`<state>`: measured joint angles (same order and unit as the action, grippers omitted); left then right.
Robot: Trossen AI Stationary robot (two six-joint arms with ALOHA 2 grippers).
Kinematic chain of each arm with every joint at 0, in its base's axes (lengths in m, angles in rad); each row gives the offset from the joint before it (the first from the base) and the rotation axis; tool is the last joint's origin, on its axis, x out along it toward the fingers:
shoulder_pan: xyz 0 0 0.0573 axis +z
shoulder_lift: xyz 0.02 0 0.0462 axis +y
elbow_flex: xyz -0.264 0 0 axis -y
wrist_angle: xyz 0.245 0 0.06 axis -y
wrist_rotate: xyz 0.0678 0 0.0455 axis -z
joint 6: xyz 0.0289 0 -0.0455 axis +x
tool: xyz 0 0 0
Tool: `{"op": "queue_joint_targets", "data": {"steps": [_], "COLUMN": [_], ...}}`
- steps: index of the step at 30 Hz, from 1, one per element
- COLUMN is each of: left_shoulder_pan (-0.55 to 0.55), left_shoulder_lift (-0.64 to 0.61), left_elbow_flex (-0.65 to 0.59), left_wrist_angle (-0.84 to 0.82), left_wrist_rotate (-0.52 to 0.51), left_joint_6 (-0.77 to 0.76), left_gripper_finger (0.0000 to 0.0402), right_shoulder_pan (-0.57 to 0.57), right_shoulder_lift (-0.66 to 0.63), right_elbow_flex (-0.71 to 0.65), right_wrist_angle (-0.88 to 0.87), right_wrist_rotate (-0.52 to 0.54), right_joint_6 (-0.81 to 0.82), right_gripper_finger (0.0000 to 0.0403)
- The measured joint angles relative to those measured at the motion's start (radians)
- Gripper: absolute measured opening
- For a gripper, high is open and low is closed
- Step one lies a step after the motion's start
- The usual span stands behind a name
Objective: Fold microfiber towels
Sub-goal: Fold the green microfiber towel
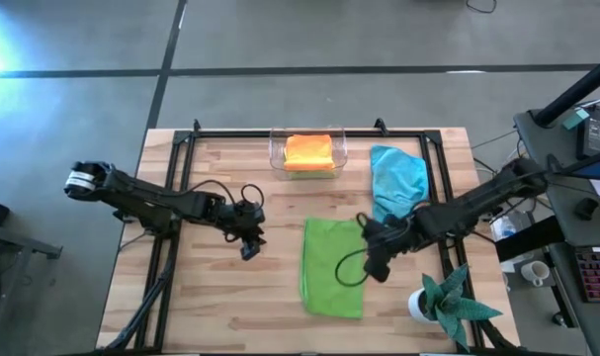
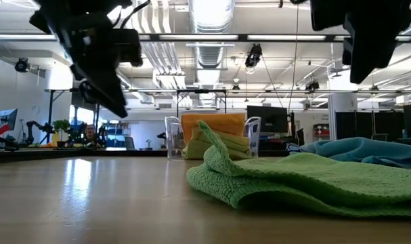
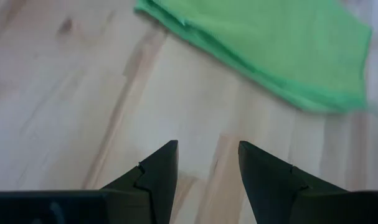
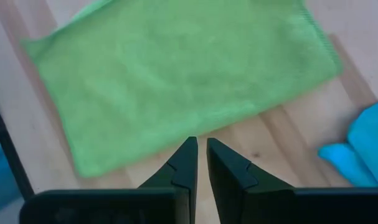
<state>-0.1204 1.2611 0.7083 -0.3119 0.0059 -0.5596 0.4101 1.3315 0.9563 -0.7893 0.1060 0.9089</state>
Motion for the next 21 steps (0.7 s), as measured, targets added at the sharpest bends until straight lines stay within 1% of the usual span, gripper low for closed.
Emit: {"op": "queue_joint_targets", "data": {"steps": [4, 7, 10, 13, 16, 18, 21], "left_shoulder_pan": [0.028, 0.052, 0.082, 0.109, 0.135, 0.157, 0.189], "left_shoulder_lift": [0.019, 0.036, 0.062, 0.09, 0.122, 0.145, 0.19], "left_elbow_flex": [0.011, 0.022, 0.03, 0.035, 0.044, 0.052, 0.065], "left_wrist_angle": [0.058, 0.106, 0.178, 0.263, 0.301, 0.309, 0.306], "left_wrist_rotate": [-0.001, -0.001, -0.001, -0.001, 0.0, 0.003, 0.011], "left_joint_6": [-0.012, -0.035, -0.078, -0.09, -0.097, -0.118, -0.148], "left_gripper_finger": [0.0153, 0.0153, 0.0153, 0.0153, 0.0153, 0.0155, 0.0168], "right_shoulder_pan": [-0.057, -0.1, -0.139, -0.174, -0.215, -0.244, -0.285], "right_shoulder_lift": [-0.117, -0.18, -0.222, -0.246, -0.258, -0.256, -0.25], "right_elbow_flex": [-0.121, -0.191, -0.238, -0.27, -0.296, -0.313, -0.334], "right_wrist_angle": [0.089, 0.146, 0.164, 0.166, 0.178, 0.192, 0.226], "right_wrist_rotate": [-0.008, -0.02, -0.027, -0.034, -0.041, -0.077, -0.119], "right_joint_6": [0.008, 0.007, -0.008, -0.042, -0.07, -0.093, -0.128], "right_gripper_finger": [0.0033, 0.0033, 0.0033, 0.0033, 0.0038, 0.0046, 0.0065]}}
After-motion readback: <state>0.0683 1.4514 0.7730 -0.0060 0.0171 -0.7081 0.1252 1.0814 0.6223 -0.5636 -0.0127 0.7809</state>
